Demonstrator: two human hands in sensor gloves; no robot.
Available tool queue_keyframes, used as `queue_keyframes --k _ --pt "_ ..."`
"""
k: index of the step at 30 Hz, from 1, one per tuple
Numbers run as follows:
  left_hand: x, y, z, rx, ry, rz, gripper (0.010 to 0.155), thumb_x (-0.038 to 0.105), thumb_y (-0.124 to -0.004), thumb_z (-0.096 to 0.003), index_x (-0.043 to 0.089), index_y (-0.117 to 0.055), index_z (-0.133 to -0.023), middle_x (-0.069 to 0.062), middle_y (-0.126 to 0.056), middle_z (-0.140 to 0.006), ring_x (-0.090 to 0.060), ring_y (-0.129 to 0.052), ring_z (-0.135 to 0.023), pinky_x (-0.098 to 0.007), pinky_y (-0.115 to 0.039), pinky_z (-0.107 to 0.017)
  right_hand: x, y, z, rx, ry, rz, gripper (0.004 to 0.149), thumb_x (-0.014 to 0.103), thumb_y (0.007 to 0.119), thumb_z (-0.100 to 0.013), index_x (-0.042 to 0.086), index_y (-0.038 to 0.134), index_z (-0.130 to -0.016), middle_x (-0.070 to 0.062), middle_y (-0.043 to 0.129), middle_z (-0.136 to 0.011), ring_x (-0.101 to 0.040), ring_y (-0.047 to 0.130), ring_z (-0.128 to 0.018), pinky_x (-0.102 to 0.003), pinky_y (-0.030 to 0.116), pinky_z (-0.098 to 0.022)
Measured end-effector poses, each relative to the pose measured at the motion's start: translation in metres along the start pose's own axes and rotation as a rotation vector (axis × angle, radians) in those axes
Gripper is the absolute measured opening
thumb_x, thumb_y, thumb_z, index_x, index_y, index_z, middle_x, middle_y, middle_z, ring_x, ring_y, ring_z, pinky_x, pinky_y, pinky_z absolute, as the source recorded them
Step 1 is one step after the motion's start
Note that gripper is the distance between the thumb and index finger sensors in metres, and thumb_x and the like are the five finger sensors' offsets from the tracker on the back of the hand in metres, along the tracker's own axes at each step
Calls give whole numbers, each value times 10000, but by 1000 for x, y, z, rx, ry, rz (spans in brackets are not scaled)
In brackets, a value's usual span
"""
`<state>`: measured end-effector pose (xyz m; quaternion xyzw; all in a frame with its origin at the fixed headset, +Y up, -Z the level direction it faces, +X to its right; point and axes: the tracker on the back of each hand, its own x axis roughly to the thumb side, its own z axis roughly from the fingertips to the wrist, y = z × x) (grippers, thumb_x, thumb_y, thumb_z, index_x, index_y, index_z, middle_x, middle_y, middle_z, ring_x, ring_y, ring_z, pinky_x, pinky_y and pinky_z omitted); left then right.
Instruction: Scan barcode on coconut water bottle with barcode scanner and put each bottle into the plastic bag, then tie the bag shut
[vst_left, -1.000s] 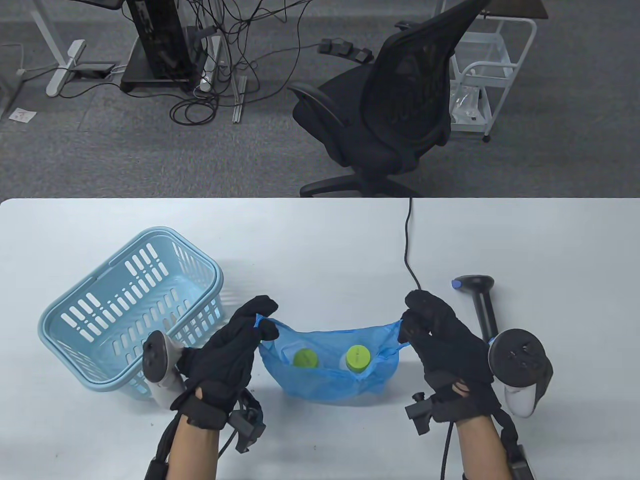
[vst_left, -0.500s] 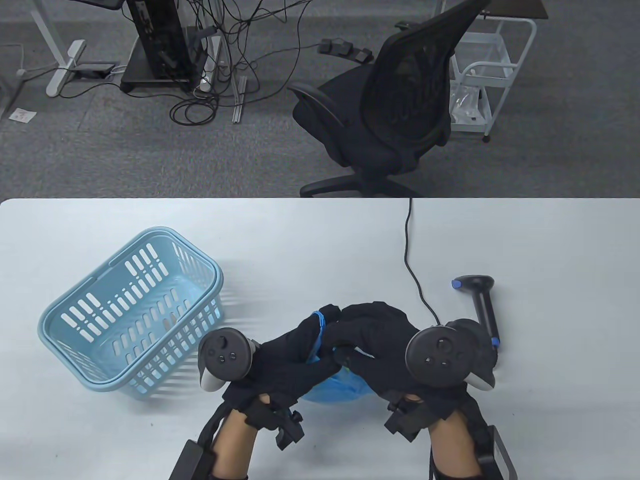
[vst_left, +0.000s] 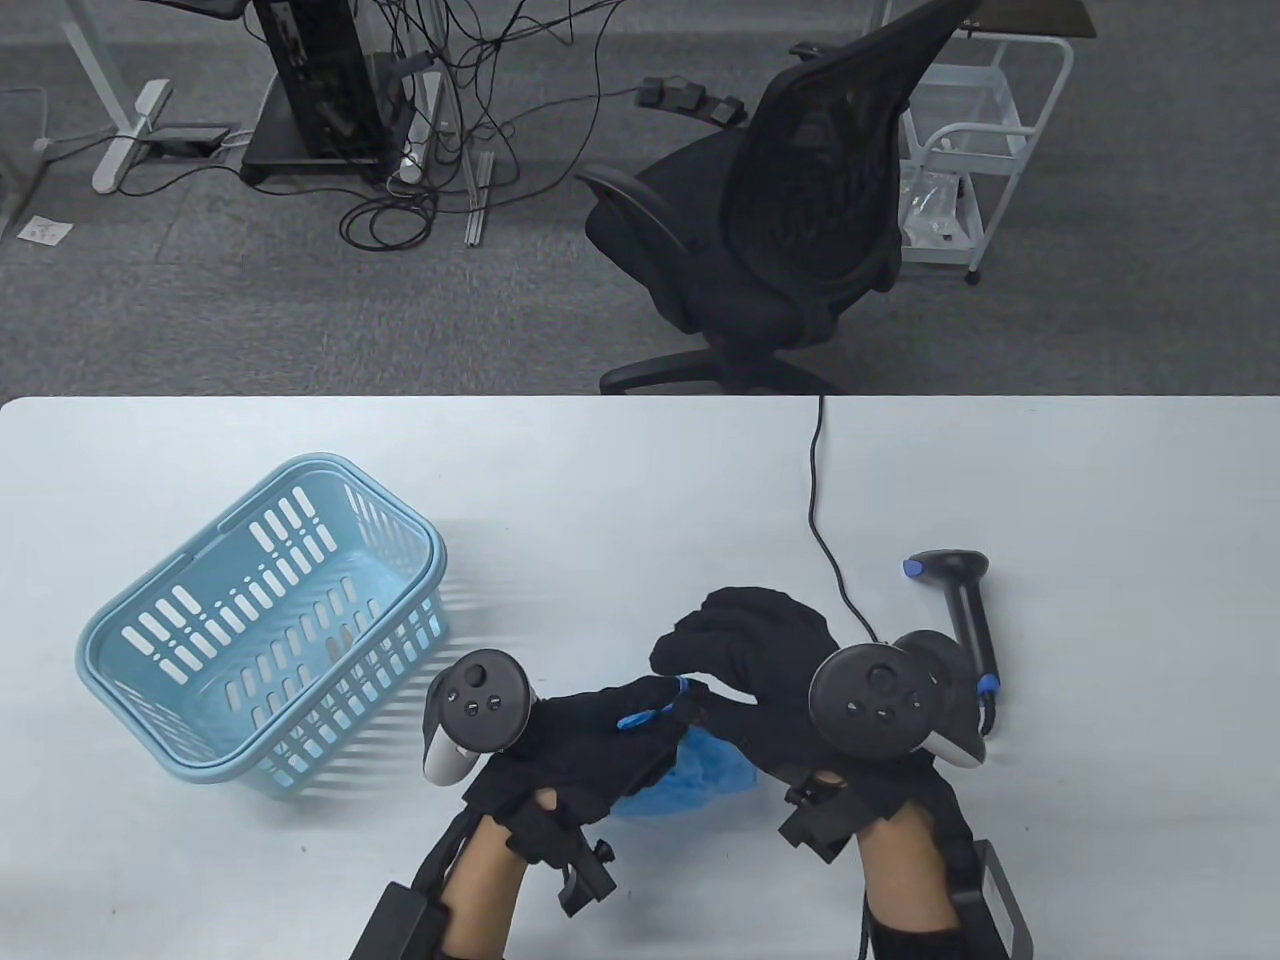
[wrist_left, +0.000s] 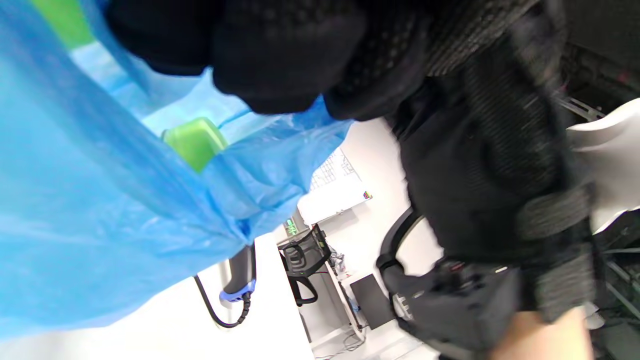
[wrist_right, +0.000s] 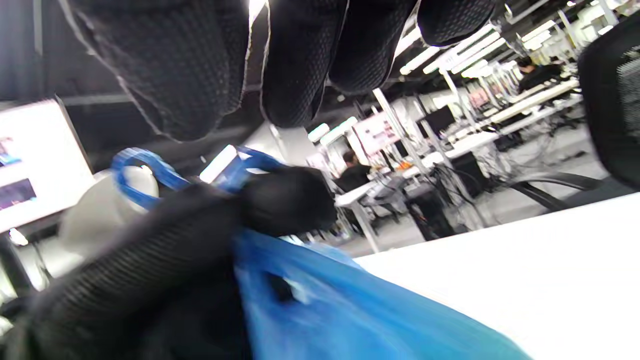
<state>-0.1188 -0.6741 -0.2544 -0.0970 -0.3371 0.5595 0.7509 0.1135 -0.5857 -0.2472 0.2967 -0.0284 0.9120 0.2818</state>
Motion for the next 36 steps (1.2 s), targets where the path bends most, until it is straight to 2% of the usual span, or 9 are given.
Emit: queue_keyframes --k 2,6,12,16,20,25,30,32,36 --pt "-2 0 0 -15 2 23 473 414 -733 -671 176 -770 -1078 98 -986 -620 -197 -996 -427 -495 -845 -459 -8 6 -2 32 23 -13 511 456 909 -481 427 730 -959 -9 666 -1125 -366 593 -1070 -653 476 -780" --pt "-2 0 0 -40 8 18 489 425 -716 -674 168 -753 -1088 93 -982 -644 -203 -994 -450 -501 -839 -474 -12 14 -7 32 3 -45 456 446 908 -480 432 775 -916 -5 686 -1110 -358 619 -1057 -651 487 -775" --pt "-1 0 0 -81 38 9 520 447 -684 -682 171 -716 -1122 73 -974 -702 -224 -994 -501 -514 -824 -507 -12 20 -6 -62 -46 -53 356 432 893 -482 398 849 -834 36 766 -1012 -324 671 -1035 -657 491 -774" --pt "-5 7 5 9 44 78 487 464 -716 -673 246 -767 -1105 54 -998 -732 -230 -1022 -510 -507 -840 -496 -16 16 -3 -145 -41 -86 382 390 836 -515 285 819 -883 30 748 -985 -315 670 -1026 -648 477 -784" --pt "-13 10 9 117 36 176 431 431 -831 -639 269 -865 -1037 49 -1040 -728 -208 -1072 -485 -489 -877 -471 -16 16 0 -129 -5 -28 386 378 804 -527 230 816 -883 -12 753 -969 -333 683 -1005 -646 489 -776" --pt "-21 10 15 307 33 281 393 390 -878 -621 299 -890 -1002 67 -1079 -677 -173 -1114 -413 -455 -923 -409 -14 20 11 -180 68 -4 392 367 788 -530 189 812 -878 -53 767 -944 -364 703 -974 -660 512 -746" --pt "-21 7 17 358 111 318 390 390 -877 -619 275 -898 -992 54 -1079 -767 -156 -1149 -480 -441 -945 -438 5 27 30 -252 86 -46 391 366 840 -515 175 842 -856 -60 803 -915 -370 740 -946 -665 529 -729" --pt "-20 4 17 350 142 335 391 385 -882 -620 274 -899 -995 28 -1061 -831 -176 -1146 -536 -457 -936 -471 15 40 39 -255 94 -26 395 371 857 -506 177 848 -850 -56 818 -904 -367 756 -938 -662 542 -724" --pt "-18 4 18 337 149 345 381 353 -933 -595 282 -930 -969 -17 -1028 -902 -179 -1137 -573 -476 -921 -505 10 57 41 -236 144 -29 382 381 875 -496 193 858 -828 -50 837 -884 -357 782 -916 -657 553 -717"
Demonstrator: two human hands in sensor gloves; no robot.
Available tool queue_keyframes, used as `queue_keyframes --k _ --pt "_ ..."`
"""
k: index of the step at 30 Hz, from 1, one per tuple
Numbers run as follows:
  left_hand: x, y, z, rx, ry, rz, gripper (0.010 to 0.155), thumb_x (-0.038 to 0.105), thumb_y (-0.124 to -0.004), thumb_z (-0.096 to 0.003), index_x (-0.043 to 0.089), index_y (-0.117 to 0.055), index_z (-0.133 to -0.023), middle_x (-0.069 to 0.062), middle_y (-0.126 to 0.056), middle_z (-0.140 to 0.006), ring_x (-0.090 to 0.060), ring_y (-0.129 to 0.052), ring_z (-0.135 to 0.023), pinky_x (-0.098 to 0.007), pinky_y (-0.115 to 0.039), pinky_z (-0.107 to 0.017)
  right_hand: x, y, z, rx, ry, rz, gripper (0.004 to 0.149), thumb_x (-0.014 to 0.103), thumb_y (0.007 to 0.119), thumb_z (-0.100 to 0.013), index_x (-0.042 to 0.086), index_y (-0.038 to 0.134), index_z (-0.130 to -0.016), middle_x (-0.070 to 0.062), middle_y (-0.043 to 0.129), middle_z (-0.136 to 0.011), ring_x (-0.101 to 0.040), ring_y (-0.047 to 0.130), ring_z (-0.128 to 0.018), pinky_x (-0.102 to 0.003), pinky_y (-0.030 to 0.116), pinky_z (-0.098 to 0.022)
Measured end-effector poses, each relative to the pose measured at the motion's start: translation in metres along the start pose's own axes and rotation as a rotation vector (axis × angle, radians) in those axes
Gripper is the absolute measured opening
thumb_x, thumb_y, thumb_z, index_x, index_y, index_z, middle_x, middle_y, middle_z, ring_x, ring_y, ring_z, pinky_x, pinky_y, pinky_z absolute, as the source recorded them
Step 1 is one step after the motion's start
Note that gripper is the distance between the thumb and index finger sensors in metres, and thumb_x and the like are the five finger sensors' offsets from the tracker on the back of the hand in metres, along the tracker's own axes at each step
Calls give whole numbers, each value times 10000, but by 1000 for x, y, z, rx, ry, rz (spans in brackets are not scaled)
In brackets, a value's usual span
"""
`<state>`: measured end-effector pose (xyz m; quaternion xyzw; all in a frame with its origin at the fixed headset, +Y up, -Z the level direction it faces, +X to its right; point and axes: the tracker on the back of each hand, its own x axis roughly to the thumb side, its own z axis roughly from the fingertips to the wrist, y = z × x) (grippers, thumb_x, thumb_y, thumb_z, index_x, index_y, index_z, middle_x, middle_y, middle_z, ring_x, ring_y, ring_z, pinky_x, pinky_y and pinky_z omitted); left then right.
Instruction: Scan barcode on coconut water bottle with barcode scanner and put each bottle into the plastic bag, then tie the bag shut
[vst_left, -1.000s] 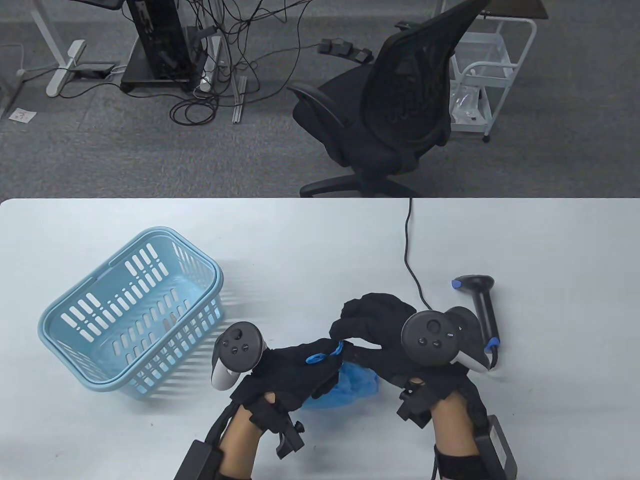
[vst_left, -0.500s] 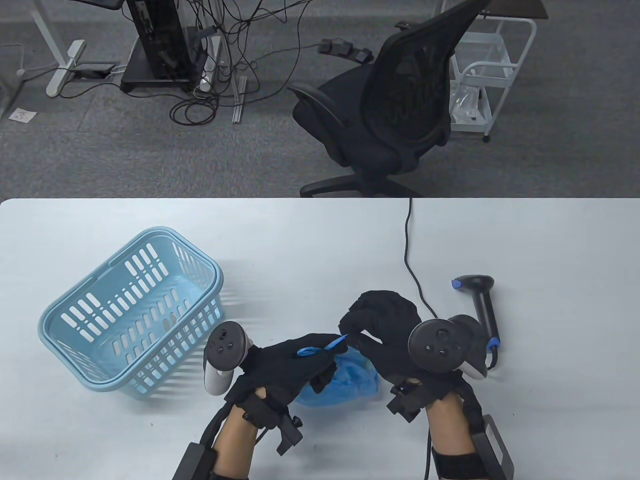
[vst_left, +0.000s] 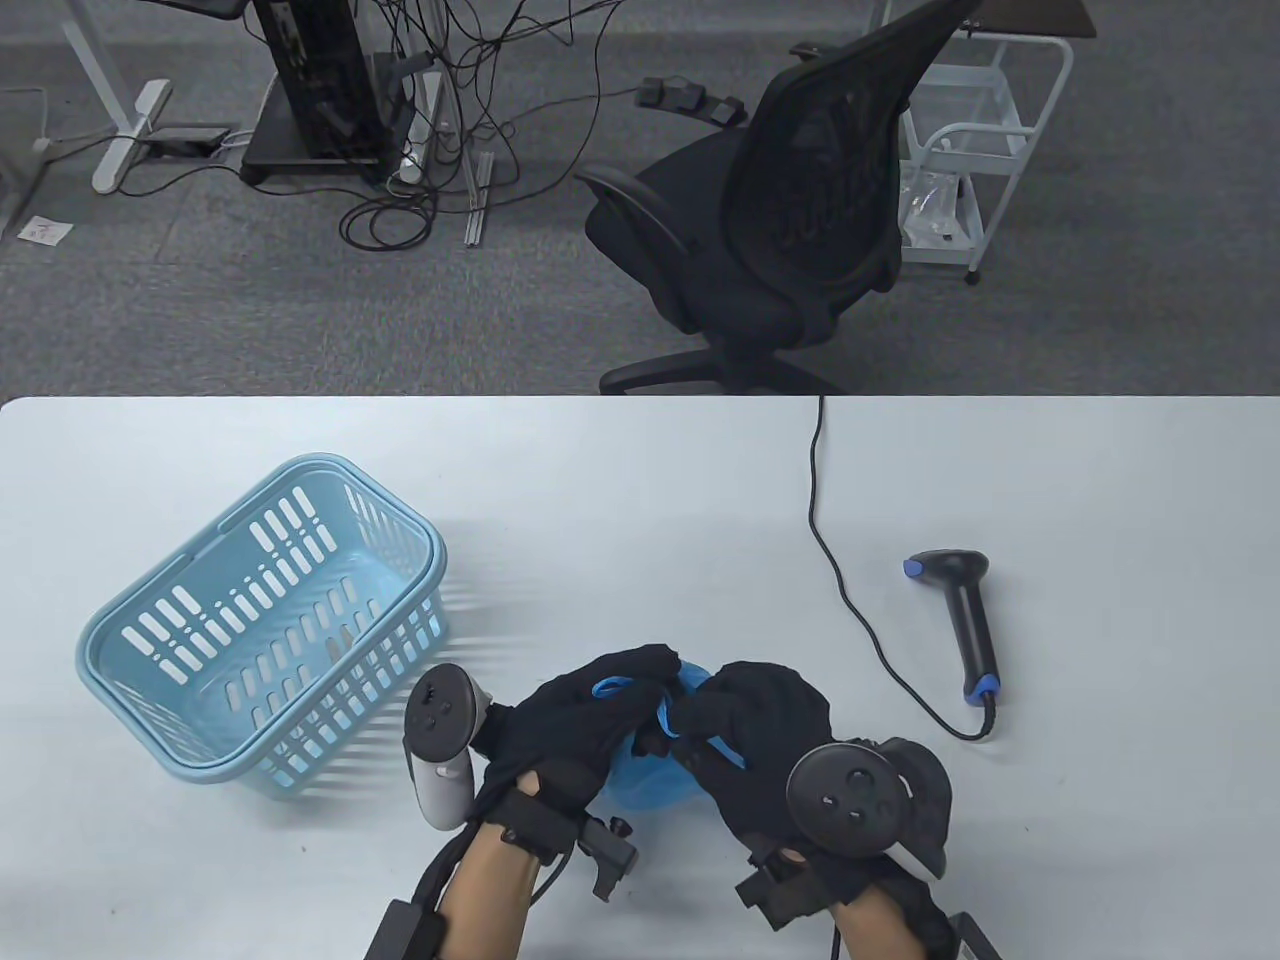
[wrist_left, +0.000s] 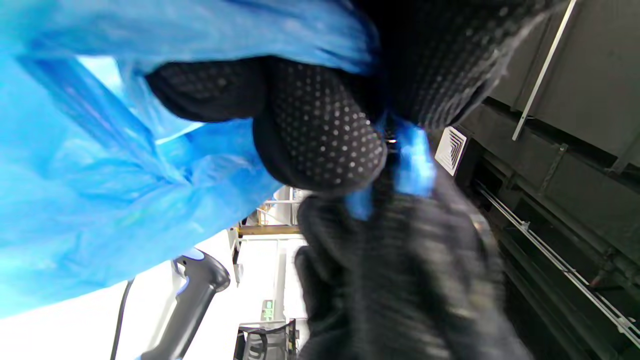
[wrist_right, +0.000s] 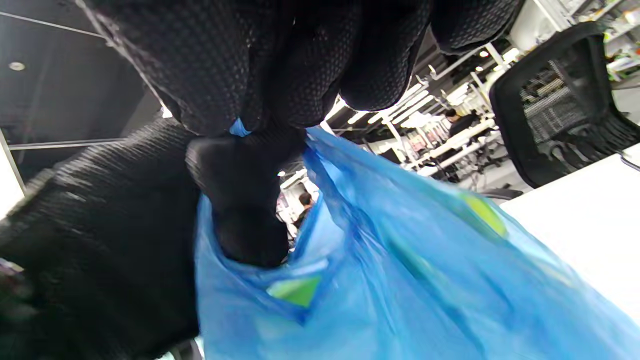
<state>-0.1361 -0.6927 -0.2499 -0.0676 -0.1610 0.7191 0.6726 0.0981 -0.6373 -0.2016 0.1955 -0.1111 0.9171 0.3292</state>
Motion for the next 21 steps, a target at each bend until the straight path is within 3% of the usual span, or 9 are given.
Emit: queue_keyframes --k 5,8,10,12,15,19,21 --pt "15 7 1 -7 -88 -188 334 285 -995 -551 322 -977 -882 24 -1022 -887 -149 -1089 -589 -475 -894 -542 -23 4 -5 -15 79 -17 416 438 907 -469 225 852 -822 -23 824 -899 -345 760 -942 -646 545 -724" --pt "29 0 1 -72 -160 -350 330 282 -988 -555 330 -961 -880 39 -1008 -893 -145 -1067 -606 -477 -878 -562 -32 10 -12 41 57 -19 718 465 907 -462 211 596 -1057 -110 545 -1138 -440 517 -1053 -695 448 -735" --pt "36 -9 1 -120 -229 -483 329 282 -980 -560 337 -951 -883 52 -997 -901 -145 -1053 -618 -478 -868 -570 -34 19 -18 129 33 -84 820 458 896 -474 224 450 -1120 -152 364 -1197 -491 372 -1071 -719 383 -732" --pt "43 -14 3 -118 -256 -610 331 272 -974 -563 335 -942 -887 52 -985 -909 -156 -1039 -629 -487 -855 -577 -35 29 -26 189 19 -131 711 407 886 -489 283 528 -1090 -130 384 -1201 -485 355 -1077 -719 370 -732" --pt "53 -16 8 -99 -309 -757 340 262 -976 -563 337 -938 -892 55 -986 -912 -162 -1044 -638 -495 -852 -582 -37 31 -28 154 23 -127 416 379 856 -509 293 778 -908 -56 652 -1103 -453 454 -1077 -707 408 -730" --pt "56 -24 14 53 -429 -1037 433 240 -972 -564 337 -851 -969 53 -970 -924 -168 -1038 -653 -502 -841 -593 -42 26 -25 174 15 -178 397 372 825 -527 214 804 -890 -85 678 -1072 -469 471 -1061 -712 411 -726" --pt "53 -30 17 139 -485 -1238 642 253 -966 -562 303 -670 -1129 110 -939 -932 -143 -1040 -687 -490 -846 -611 -45 27 -24 198 14 -219 406 384 810 -533 166 820 -875 -131 662 -1083 -490 462 -1051 -719 413 -715"
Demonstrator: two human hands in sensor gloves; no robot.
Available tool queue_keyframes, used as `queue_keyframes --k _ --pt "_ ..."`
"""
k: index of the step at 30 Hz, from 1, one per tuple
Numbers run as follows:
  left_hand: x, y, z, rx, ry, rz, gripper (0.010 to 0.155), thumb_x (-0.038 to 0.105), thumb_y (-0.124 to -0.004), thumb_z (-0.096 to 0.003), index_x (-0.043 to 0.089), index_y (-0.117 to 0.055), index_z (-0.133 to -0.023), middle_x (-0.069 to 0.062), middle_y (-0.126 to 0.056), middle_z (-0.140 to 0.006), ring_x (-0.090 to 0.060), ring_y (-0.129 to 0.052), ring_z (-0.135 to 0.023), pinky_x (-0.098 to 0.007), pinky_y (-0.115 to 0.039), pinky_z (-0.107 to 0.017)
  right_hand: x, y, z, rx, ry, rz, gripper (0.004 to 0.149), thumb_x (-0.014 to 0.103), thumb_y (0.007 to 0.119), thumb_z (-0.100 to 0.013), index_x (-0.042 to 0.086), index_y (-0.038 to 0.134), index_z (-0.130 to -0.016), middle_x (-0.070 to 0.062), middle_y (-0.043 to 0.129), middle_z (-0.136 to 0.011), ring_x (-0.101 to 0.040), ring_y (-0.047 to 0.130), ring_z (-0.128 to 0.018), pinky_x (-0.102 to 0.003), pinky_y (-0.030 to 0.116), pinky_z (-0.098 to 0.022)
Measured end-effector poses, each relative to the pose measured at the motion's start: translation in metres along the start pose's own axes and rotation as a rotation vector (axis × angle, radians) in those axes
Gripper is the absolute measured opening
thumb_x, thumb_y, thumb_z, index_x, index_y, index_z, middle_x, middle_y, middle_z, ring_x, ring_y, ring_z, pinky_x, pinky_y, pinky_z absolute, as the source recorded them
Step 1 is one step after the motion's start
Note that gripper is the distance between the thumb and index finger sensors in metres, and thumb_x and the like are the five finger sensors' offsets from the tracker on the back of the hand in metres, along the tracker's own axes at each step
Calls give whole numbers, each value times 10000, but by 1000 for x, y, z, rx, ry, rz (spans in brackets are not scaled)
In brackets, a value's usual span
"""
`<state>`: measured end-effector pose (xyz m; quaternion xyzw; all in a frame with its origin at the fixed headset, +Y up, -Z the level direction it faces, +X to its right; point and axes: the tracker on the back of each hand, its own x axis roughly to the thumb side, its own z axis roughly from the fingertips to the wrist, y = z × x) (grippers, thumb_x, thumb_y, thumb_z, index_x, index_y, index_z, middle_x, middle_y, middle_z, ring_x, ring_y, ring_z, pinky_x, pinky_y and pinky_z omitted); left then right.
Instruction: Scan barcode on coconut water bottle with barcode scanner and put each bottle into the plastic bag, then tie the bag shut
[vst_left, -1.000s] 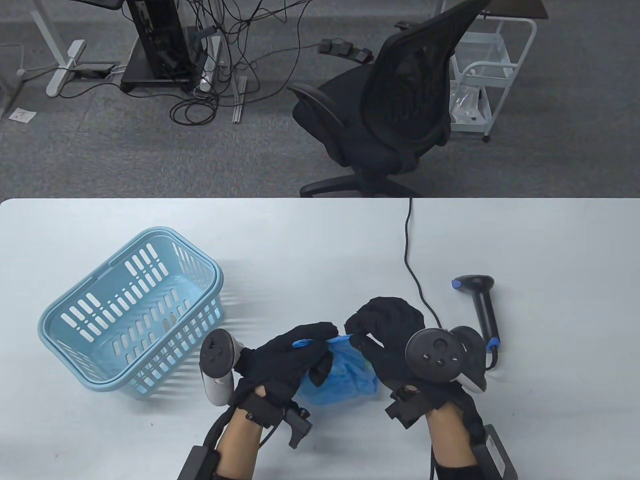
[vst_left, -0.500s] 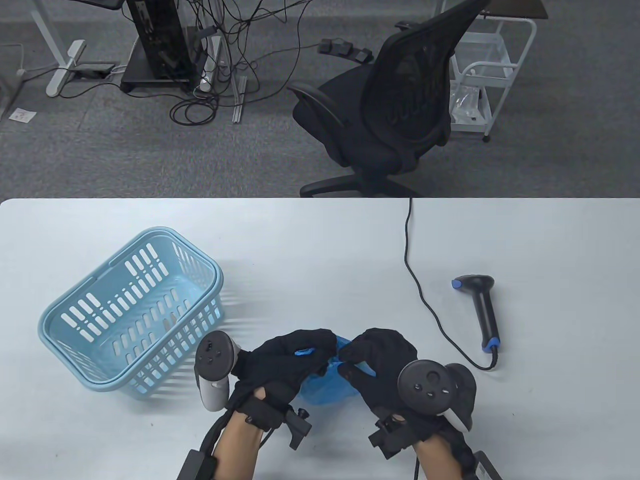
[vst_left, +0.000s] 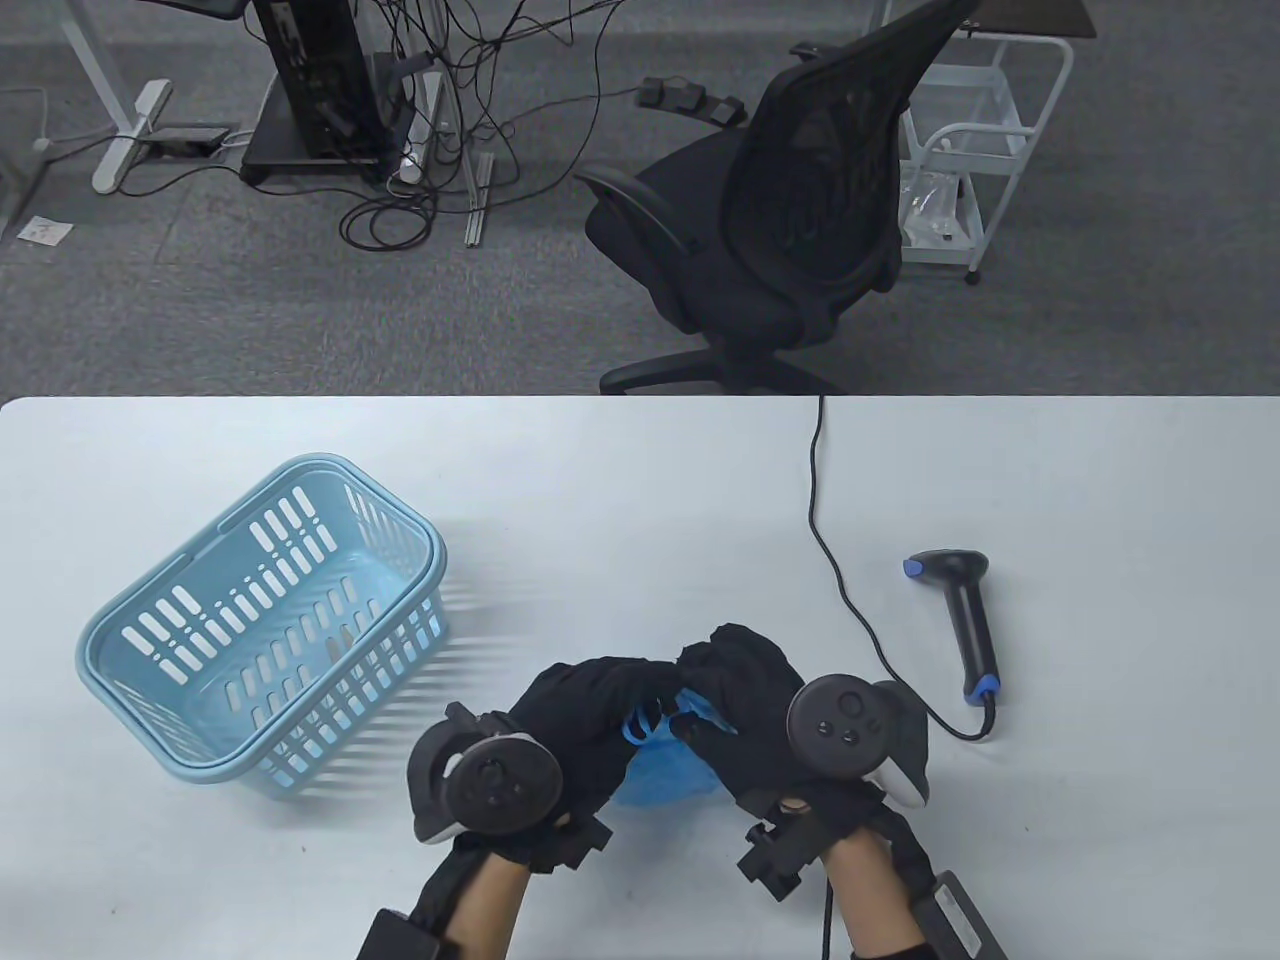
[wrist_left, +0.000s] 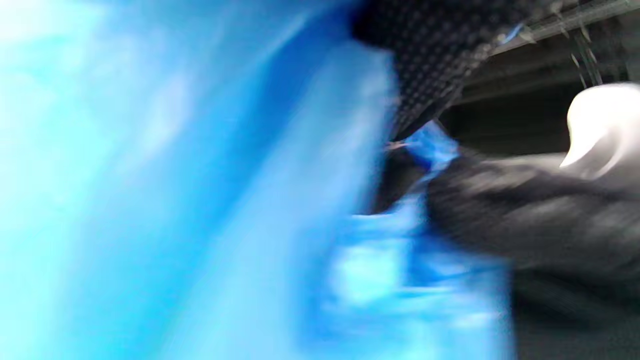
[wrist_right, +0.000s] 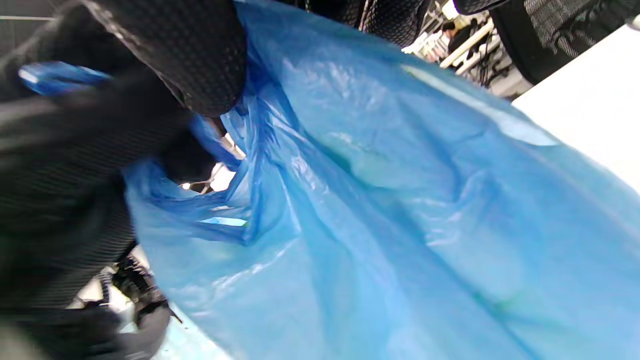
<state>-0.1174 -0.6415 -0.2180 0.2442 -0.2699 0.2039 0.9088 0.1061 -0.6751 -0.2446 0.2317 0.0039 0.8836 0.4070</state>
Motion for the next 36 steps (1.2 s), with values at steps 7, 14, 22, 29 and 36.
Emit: queue_keyframes --k 7,14,22,29,36 --pt "-6 -9 9 215 -3 165 391 243 -974 -549 423 -919 -892 146 -966 -936 -112 -1078 -778 -474 -865 -654 -16 11 -3 151 5 -243 550 505 619 -566 140 849 -906 -252 528 -1149 -551 366 -1029 -744 363 -687" --pt "-20 -21 8 133 33 654 346 217 -969 -561 419 -959 -843 149 -914 -1008 -104 -1040 -880 -484 -790 -738 -32 4 2 -21 93 -541 706 571 659 -542 68 674 -1038 -262 525 -1137 -548 419 -1014 -738 388 -681" --pt "-19 -22 8 52 15 619 388 291 -914 -591 347 -887 -974 69 -857 -1084 -174 -1002 -937 -514 -740 -761 -22 -13 12 -244 169 -450 376 392 853 -508 158 882 -801 -69 822 -937 -432 677 -977 -682 524 -687" --pt "-43 1 20 -56 103 392 534 420 -638 -647 187 -760 -1112 -99 -667 -1228 -394 -763 -1100 -663 -558 -775 -11 -39 24 -256 177 -156 378 355 798 -525 115 841 -814 -96 803 -931 -440 669 -975 -688 509 -699" --pt "-79 3 47 -222 224 407 491 380 -676 -651 191 -836 -1076 -65 -735 -1210 -415 -684 -1137 -703 -515 -776 -43 -46 39 -220 332 -121 365 335 779 -532 97 839 -803 -110 801 -922 -432 688 -961 -692 515 -703"
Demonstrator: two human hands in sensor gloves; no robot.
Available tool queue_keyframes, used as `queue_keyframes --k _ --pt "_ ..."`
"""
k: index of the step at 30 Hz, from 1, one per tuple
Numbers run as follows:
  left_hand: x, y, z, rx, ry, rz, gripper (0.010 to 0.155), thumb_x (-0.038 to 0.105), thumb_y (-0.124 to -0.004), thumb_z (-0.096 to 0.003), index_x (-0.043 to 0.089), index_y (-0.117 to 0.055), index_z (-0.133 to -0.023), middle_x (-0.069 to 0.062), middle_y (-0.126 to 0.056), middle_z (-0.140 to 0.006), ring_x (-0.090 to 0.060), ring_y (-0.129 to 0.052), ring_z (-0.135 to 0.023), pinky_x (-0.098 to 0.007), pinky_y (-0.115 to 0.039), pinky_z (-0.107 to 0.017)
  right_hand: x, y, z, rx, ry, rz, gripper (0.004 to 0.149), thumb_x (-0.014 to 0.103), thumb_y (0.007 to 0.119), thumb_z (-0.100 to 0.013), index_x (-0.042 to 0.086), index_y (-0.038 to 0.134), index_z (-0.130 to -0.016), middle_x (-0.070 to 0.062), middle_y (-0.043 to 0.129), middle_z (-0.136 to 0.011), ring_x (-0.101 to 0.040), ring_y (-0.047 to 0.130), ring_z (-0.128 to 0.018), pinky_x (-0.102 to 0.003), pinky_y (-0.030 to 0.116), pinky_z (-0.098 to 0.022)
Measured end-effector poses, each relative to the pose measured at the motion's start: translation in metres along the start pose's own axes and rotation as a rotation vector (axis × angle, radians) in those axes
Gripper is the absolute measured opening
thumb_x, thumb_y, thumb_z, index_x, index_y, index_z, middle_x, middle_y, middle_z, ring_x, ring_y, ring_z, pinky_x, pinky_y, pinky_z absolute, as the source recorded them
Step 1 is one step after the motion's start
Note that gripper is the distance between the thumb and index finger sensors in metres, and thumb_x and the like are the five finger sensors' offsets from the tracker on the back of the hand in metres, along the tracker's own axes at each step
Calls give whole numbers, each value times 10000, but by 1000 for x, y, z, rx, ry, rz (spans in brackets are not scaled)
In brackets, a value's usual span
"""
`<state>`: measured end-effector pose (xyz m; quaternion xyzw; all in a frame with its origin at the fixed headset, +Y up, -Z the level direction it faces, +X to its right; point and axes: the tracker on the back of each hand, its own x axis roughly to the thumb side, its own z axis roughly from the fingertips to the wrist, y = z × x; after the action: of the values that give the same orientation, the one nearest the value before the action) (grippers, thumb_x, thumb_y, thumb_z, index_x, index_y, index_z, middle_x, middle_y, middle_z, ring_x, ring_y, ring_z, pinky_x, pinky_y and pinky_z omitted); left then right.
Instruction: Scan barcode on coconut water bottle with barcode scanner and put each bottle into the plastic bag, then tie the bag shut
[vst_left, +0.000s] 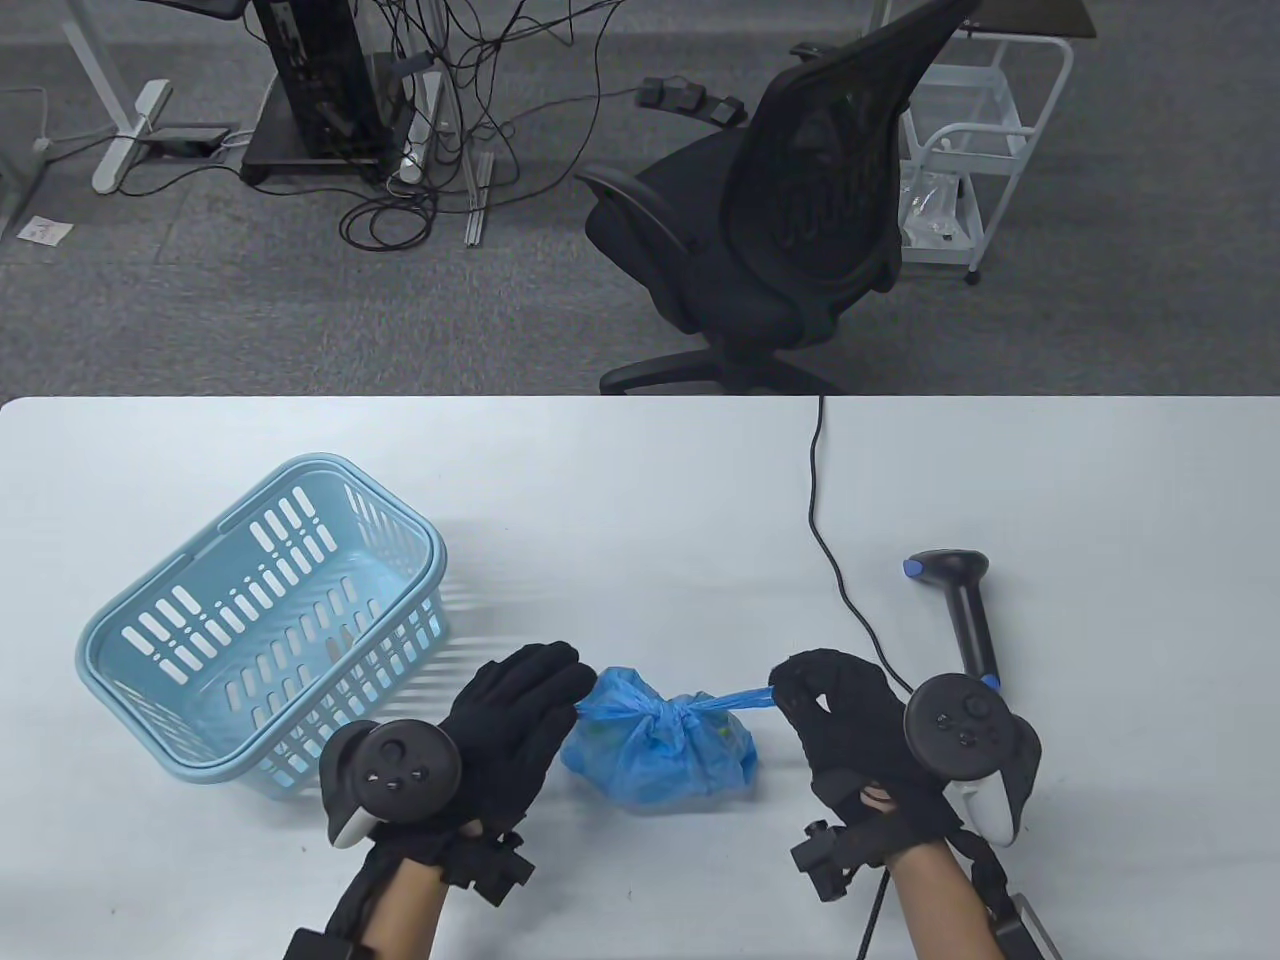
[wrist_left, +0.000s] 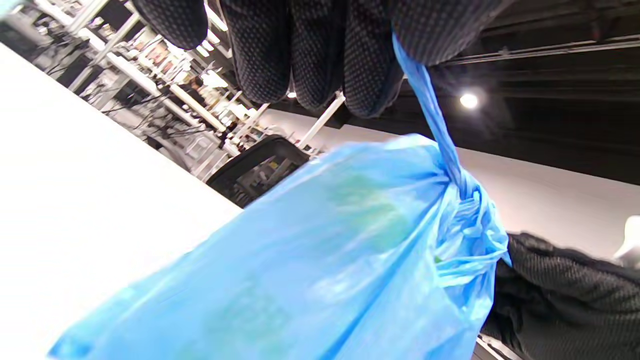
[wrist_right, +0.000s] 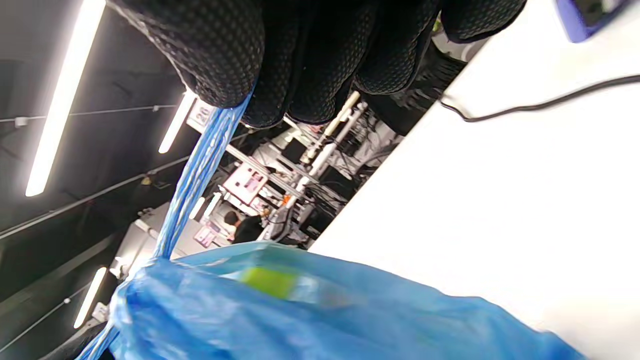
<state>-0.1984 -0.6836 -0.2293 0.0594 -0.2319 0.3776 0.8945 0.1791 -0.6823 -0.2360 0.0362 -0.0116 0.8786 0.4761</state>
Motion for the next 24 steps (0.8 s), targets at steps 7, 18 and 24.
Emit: queue_keyframes --k 7,18,24 --pt "-28 -3 10 -85 105 89 483 370 -686 -648 181 -862 -1057 -69 -775 -1189 -414 -701 -1130 -714 -514 -774 -22 -3 2 5 70 0 367 331 775 -534 95 832 -809 -109 800 -924 -433 680 -969 -692 507 -711" --pt "-38 -6 14 -150 159 115 481 376 -687 -651 179 -875 -1048 -72 -796 -1178 -413 -702 -1130 -714 -510 -774 -33 -3 2 -9 109 22 363 330 766 -539 96 828 -809 -109 787 -929 -434 671 -968 -692 495 -712" --pt "-31 0 16 -134 137 6 503 446 -707 -654 222 -818 -1090 -79 -752 -1200 -424 -667 -1138 -704 -510 -776 -29 -1 2 -6 103 100 385 378 782 -547 134 821 -843 -90 761 -972 -442 652 -984 -689 464 -724"
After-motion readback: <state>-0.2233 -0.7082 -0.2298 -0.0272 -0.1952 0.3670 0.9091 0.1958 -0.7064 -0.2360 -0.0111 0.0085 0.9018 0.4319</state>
